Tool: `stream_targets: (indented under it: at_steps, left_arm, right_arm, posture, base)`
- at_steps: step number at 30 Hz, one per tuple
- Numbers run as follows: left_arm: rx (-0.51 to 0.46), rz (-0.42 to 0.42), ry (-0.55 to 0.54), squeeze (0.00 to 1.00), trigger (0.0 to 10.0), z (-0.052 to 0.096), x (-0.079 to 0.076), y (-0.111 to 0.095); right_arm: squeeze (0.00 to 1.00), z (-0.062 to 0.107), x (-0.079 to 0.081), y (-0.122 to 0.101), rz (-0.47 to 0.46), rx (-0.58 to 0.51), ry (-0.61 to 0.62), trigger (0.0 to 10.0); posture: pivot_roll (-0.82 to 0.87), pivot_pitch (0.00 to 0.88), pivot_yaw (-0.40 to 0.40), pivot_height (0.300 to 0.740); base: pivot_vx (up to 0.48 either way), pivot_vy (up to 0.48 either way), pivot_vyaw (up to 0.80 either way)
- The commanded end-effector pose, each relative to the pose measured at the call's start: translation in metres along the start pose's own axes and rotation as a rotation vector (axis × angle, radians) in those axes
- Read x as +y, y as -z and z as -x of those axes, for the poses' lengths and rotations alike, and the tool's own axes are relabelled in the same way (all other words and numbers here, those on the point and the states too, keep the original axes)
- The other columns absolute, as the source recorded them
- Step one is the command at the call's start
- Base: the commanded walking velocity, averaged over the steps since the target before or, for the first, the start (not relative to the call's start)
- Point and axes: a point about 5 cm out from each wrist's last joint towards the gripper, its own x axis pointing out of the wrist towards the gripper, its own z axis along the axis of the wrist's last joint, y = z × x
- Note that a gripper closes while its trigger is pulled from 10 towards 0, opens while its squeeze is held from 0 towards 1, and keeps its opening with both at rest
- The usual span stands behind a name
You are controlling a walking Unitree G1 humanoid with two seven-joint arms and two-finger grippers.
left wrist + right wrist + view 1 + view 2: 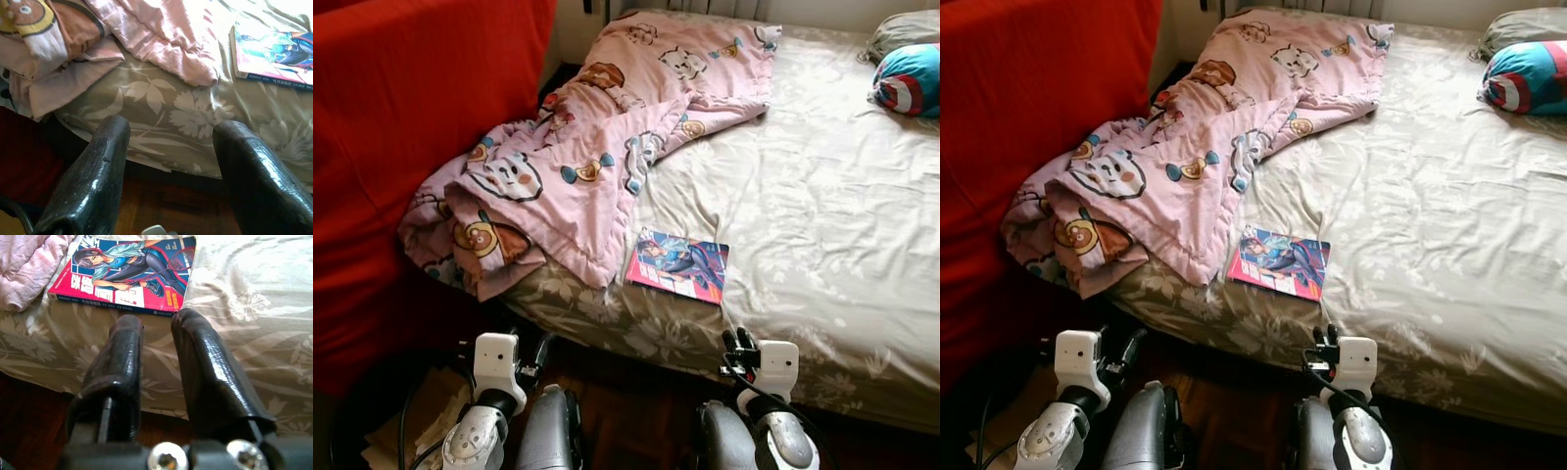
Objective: Clean up the room
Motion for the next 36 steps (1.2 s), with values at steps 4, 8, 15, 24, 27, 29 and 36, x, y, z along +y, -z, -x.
stream_targets:
  at_steps: [4, 8, 15, 24, 27, 29, 36]
  left_arm:
    - [0.016, 0.015, 0.003, 0.00, 10.0, 0.0014, -0.0024, 0.0014]
    - [0.009, 0.023, 0.004, 0.00, 10.0, 0.0002, -0.0034, -0.0005]
    - [0.011, 0.025, 0.010, 0.00, 10.0, 0.0004, -0.0042, -0.0004]
    - [0.042, 0.024, 0.011, 0.00, 10.0, 0.0014, -0.0030, 0.0033]
    - [0.046, 0.020, 0.015, 0.00, 10.0, 0.0011, -0.0026, 0.0033]
    - [0.046, 0.017, 0.012, 0.00, 10.0, 0.0008, -0.0017, 0.0031]
    - [0.058, 0.003, -0.009, 0.00, 10.0, 0.0005, 0.0021, 0.0040]
  right_arm:
    - [1.00, 0.0005, 0.0008, 0.0013, -0.008, 0.010, -0.001, 10.0]
    - [1.00, 0.0000, 0.0010, 0.0013, -0.012, 0.011, -0.004, 10.0]
    - [1.00, -0.0008, 0.0012, 0.0012, -0.012, 0.010, -0.007, 10.0]
    - [0.00, -0.0010, 0.0021, 0.0034, 0.000, 0.023, -0.016, 10.0]
    - [0.00, -0.0013, 0.0030, 0.0036, -0.007, 0.023, -0.028, 10.0]
    - [0.00, -0.0014, 0.0038, 0.0035, -0.008, 0.021, -0.037, 10.0]
    - [0.00, -0.0013, 0.0050, 0.0042, -0.007, 0.022, -0.046, 10.0]
  posture:
    - [0.01, 0.234, -0.001, 0.605]
    - [0.01, 0.233, 0.000, 0.605]
    - [0.01, 0.231, 0.001, 0.605]
    - [0.01, 0.232, 0.003, 0.605]
    - [0.01, 0.230, 0.004, 0.605]
    - [0.01, 0.230, 0.005, 0.605]
    - [0.01, 0.231, 0.005, 0.605]
  base:
    - [0.000, 0.000, 0.00]
    - [0.000, 0.000, 0.00]
    - [0.000, 0.000, 0.00]
    - [0.000, 0.000, 0.00]
    - [0.000, 0.000, 0.00]
    - [0.141, 0.000, 0.00]
    - [0.329, 0.000, 0.00]
